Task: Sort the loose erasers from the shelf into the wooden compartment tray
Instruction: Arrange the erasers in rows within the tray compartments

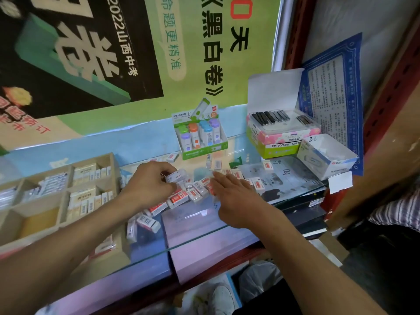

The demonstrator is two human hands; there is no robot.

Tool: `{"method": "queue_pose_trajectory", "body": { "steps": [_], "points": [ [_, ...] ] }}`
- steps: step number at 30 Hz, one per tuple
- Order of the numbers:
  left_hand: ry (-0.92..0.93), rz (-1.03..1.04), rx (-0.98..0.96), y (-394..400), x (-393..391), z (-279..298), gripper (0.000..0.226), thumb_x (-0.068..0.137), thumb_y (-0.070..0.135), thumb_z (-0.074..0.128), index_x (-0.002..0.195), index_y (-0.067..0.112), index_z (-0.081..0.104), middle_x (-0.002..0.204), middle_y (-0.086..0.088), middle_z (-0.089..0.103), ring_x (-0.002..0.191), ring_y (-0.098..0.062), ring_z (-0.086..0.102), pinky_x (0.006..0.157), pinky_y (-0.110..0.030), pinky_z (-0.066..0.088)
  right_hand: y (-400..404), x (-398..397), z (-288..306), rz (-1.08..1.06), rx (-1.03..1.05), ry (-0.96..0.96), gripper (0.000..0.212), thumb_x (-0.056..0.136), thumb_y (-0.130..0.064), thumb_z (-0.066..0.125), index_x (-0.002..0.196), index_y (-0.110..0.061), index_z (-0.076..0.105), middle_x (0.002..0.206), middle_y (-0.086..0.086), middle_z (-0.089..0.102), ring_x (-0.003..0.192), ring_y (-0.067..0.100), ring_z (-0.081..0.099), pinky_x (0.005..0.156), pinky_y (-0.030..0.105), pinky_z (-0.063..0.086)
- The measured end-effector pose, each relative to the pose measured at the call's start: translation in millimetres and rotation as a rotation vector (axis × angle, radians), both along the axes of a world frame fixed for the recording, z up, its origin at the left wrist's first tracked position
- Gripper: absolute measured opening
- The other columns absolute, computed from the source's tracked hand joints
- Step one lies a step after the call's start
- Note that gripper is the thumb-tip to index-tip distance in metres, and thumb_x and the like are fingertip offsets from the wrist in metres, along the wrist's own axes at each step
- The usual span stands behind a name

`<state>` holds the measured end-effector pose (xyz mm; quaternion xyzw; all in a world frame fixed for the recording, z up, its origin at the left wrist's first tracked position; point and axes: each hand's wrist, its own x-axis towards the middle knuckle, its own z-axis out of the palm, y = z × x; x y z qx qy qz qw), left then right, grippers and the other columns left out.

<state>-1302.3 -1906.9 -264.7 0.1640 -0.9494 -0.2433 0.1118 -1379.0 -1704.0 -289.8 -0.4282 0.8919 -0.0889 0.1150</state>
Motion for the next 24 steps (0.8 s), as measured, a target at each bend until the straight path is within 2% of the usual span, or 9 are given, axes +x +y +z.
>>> {"method": "queue_pose_trajectory", "body": {
  "steps": [9, 11, 14, 17, 18, 22, 24],
  "points": [
    [0.001, 0.047, 0.019, -13.4, 16.8, 9.0, 0.019, 0.073, 0.012, 0.076, 0.085, 0.027, 0.071, 0.085, 0.011, 0.069, 0.077, -0.004, 0.063, 0.062, -0.013, 0.042, -5.9, -7.2, 3.0, -0.017, -0.036, -0.039, 0.074, 0.092, -0.014, 0.041, 0.155, -0.019, 0.003, 0.162, 0.002, -0.005, 0.149, 0.019, -0.006, 0.120, 0.043, -0.001],
    [-0.003, 0.080, 0.000, -19.7, 21.7, 11.4, 0.019, 0.073, 0.013, 0.076, 0.086, 0.026, 0.071, 0.085, 0.008, 0.069, 0.077, -0.007, 0.063, 0.063, -0.018, 0.044, -12.6, -8.0, 10.1, -0.023, -0.099, -0.018, 0.072, 0.090, -0.014, 0.045, 0.154, -0.016, 0.011, 0.162, 0.003, 0.005, 0.149, 0.018, 0.002, 0.120, 0.041, 0.004],
    [0.019, 0.116, 0.002, -33.8, 31.8, 14.7, 0.020, 0.073, 0.012, 0.074, 0.083, 0.029, 0.068, 0.086, 0.006, 0.071, 0.080, -0.011, 0.065, 0.073, -0.026, 0.052, -31.2, -5.1, 23.6, -0.026, -0.195, -0.002, 0.063, 0.088, -0.012, 0.052, 0.148, -0.014, 0.033, 0.157, 0.005, 0.027, 0.144, 0.020, 0.024, 0.118, 0.034, 0.020],
    [0.041, 0.164, 0.021, -46.2, 42.2, 17.2, 0.018, 0.075, 0.011, 0.074, 0.083, 0.027, 0.069, 0.082, 0.007, 0.070, 0.074, -0.004, 0.063, 0.065, -0.017, 0.047, -57.3, -1.8, 34.2, -0.048, -0.307, -0.030, 0.049, 0.090, -0.014, 0.052, 0.138, -0.017, 0.048, 0.145, 0.005, 0.045, 0.133, 0.022, 0.040, 0.109, 0.032, 0.033],
    [0.059, 0.186, 0.041, -49.6, 45.2, 17.0, 0.018, 0.075, 0.011, 0.074, 0.084, 0.026, 0.070, 0.082, 0.007, 0.070, 0.073, -0.003, 0.063, 0.063, -0.015, 0.047, -68.7, -3.0, 36.7, -0.036, -0.303, -0.033, 0.047, 0.090, -0.013, 0.051, 0.137, -0.017, 0.050, 0.143, 0.006, 0.047, 0.131, 0.023, 0.042, 0.107, 0.032, 0.035],
    [0.135, 0.257, 0.140, -62.7, 58.1, 11.6, 0.022, 0.074, 0.006, 0.072, 0.080, 0.027, 0.071, 0.074, 0.010, 0.072, 0.064, -0.003, 0.066, 0.061, -0.024, 0.049, -121.2, -20.4, 42.9, 0.002, -0.199, -0.018, 0.043, 0.087, -0.009, 0.048, 0.130, -0.011, 0.051, 0.132, 0.013, 0.050, 0.119, 0.028, 0.048, 0.096, 0.036, 0.044],
    [0.138, 0.276, 0.141, -70.2, 62.3, 9.2, 0.021, 0.074, 0.006, 0.071, 0.079, 0.027, 0.071, 0.073, 0.010, 0.072, 0.066, -0.007, 0.067, 0.063, -0.026, 0.050, -144.9, -33.4, 39.5, 0.021, -0.136, 0.007, 0.044, 0.088, -0.007, 0.047, 0.132, -0.007, 0.047, 0.131, 0.016, 0.047, 0.120, 0.032, 0.048, 0.097, 0.038, 0.043]
  ]
}}
